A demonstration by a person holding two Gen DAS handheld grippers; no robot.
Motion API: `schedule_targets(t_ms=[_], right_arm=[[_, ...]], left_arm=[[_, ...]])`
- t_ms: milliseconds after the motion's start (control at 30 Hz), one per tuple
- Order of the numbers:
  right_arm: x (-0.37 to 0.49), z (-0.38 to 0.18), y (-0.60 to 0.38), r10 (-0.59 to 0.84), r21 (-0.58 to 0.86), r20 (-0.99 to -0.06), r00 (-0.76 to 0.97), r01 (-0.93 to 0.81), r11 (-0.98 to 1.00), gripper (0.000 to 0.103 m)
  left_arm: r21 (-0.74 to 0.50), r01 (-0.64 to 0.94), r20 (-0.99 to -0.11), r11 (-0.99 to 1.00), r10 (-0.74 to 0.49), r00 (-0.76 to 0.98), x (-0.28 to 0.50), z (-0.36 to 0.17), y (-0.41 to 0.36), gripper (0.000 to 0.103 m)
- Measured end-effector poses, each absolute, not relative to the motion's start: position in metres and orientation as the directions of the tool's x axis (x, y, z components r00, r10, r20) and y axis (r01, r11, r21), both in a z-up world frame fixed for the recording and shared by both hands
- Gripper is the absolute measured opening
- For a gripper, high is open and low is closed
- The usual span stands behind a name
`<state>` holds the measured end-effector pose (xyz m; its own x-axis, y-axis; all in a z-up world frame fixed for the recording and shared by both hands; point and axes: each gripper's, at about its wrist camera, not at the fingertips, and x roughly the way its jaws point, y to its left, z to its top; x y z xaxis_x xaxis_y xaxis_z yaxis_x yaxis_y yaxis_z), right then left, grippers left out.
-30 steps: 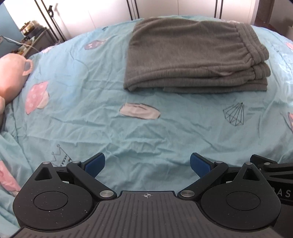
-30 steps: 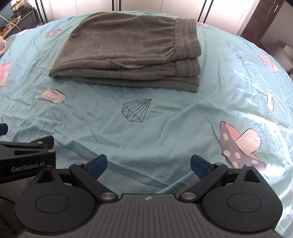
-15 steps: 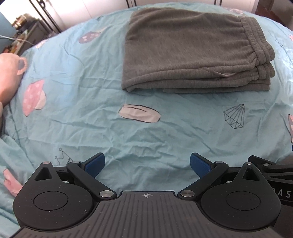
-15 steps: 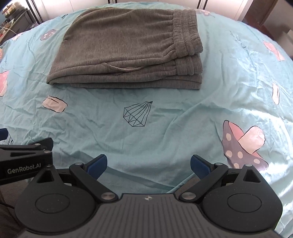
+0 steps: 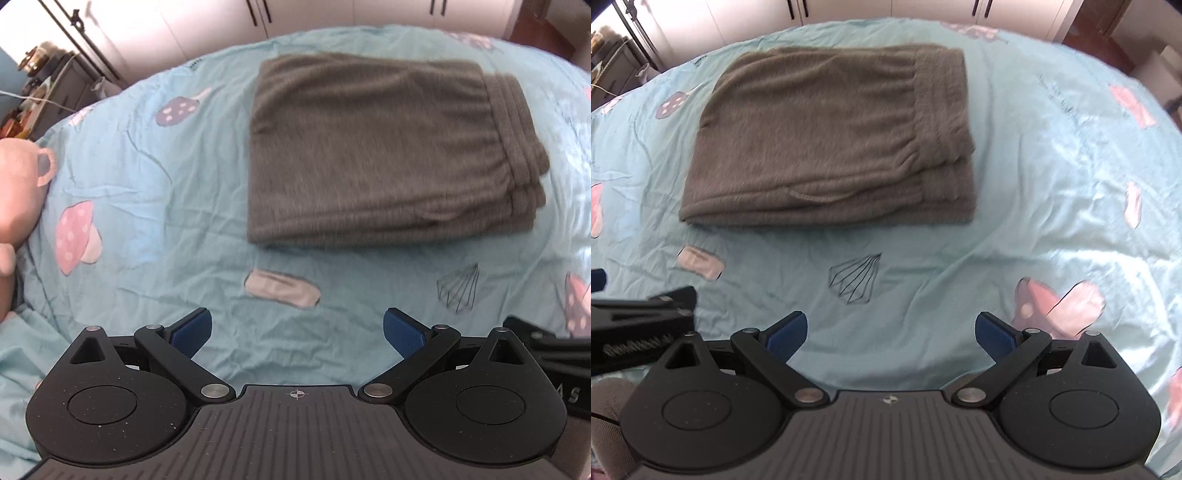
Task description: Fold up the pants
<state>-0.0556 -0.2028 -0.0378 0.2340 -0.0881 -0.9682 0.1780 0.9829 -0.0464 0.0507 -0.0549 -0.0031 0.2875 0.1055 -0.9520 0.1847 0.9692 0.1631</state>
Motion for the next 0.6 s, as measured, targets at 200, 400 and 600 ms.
schedule_targets(t_ms=[200, 400, 600], right_arm=[[-0.046, -0.027, -0.209, -0.091, -0.042, -0.966, 0.244, 0.198, 0.979, 0.098], [-0.044, -0.025, -0.212, -0.088, -0.037, -0.966, 0.243, 0.208, 0.977, 0.098], [-0.044, -0.027, -0.214, -0.088, -0.035, -0.968, 0.236, 0.222, 0.974, 0.098]], left_arm=[[0.185, 0.164, -0.948, 0.969, 0.132, 0.291, 0.06, 0.0, -0.053, 0.102], [0.224, 0.158, -0.938, 0.962, 0.168, 0.304, 0.06, -0.003, -0.051, 0.102], [0.217, 0.169, -0.943, 0.961, 0.162, 0.292, 0.06, -0.006, -0.051, 0.102]])
